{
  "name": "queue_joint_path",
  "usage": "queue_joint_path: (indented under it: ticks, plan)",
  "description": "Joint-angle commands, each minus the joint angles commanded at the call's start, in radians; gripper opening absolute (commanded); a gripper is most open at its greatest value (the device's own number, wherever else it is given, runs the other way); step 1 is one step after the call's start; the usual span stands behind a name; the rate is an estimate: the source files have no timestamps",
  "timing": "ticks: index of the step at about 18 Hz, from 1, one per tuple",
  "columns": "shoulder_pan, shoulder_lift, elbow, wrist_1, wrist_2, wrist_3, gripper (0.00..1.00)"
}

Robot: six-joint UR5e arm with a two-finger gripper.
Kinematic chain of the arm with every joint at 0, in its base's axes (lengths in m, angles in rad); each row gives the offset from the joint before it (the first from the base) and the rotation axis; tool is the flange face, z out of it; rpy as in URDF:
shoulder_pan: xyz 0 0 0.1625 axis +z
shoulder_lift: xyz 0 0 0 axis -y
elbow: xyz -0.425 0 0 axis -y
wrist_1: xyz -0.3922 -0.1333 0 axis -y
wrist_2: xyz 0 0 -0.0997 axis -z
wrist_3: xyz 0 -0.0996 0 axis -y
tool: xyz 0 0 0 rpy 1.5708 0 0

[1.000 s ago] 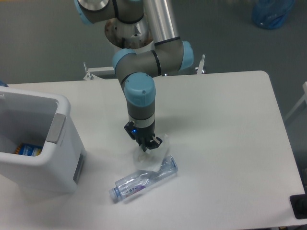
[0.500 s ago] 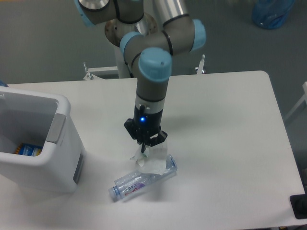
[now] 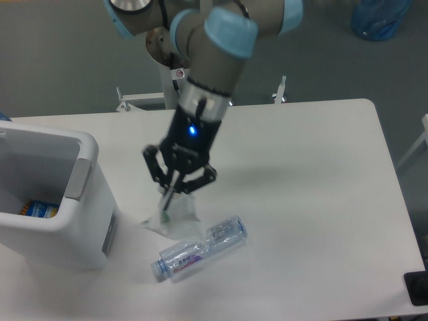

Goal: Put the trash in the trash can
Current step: 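Lift the tissue and carry it over the white trash bin, then open the gripper to drop the tissue into the bin, then move the gripper to the clear water bottle and descend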

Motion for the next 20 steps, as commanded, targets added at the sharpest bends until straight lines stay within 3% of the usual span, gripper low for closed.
queue_joint_path:
  ticks: [5, 7, 8, 9, 10, 13, 16, 20]
  plan:
    - [-0.118, 0.052, -0.015, -0.002, 0.005, -0.012, 0.00]
    - [-0.182, 0.052, -0.015, -0.002, 0.012, -0.014, 0.15]
    - [-0.204, 0.057, -0.018, -0.002, 0.014, -0.012, 0.41]
    - [-0.219, 0.063, -0.023, -0.002, 0.015, -0.009, 0.86]
    - [-0.239, 0.071, -0.029, -0.002, 0.015, -0.009, 1.00]
    - [-0.240, 0.092, -0.032, -0.002, 0.017, -0.009, 1.00]
    - [-0.221, 0.077, -0.028, 0.008, 0.017, 0.004, 1.00]
    - [-0.048, -0.029, -0.008, 0.011, 0.015, 0.047, 1.00]
